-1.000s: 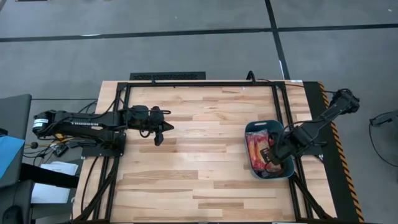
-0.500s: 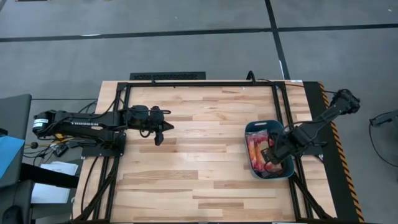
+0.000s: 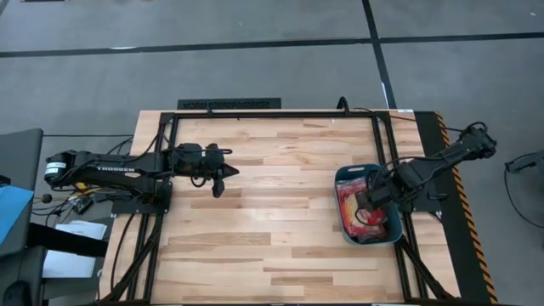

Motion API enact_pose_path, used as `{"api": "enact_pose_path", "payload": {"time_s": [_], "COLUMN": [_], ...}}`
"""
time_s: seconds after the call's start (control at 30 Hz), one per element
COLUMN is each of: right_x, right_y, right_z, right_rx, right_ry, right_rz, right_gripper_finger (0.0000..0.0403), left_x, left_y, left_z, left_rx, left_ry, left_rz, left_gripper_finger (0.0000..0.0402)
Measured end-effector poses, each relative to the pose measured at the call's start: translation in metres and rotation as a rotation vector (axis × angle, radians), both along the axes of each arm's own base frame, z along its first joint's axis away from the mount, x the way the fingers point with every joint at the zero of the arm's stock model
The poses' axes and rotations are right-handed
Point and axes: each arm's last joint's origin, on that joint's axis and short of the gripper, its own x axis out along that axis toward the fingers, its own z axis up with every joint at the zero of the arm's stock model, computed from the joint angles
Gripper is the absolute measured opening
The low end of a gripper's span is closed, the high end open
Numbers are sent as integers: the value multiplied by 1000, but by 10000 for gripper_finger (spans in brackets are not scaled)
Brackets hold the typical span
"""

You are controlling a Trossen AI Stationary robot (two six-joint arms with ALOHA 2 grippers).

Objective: Sort popcorn bags into baskets
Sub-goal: Stack the popcorn bag into the blue bin, then adjust the popcorn bag into the bin

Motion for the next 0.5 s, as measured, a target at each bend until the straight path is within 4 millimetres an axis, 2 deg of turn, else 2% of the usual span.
{"api": "enact_pose_path", "payload": {"time_s": [0.13, 0.3, 0.37, 0.5], "right_x": [10, 33, 40, 51], "right_y": [-2, 0, 1, 5], "right_z": [16, 43, 53, 70], "right_rx": [-94, -460, -588, -731], "right_ry": [-152, -469, -530, -571], "right_rz": [52, 320, 427, 677], "right_gripper_finger": [215, 206, 203, 200], "left_x": [-1, -11, -19, -39], "left_y": [-2, -6, -8, -11], "left_z": [9, 33, 46, 68], "left_rx": [29, 105, 148, 204], "left_ry": [-73, -216, -277, -398], "left_rz": [-63, -184, -218, -216], "left_gripper_finger": [0, 0, 0, 0]}}
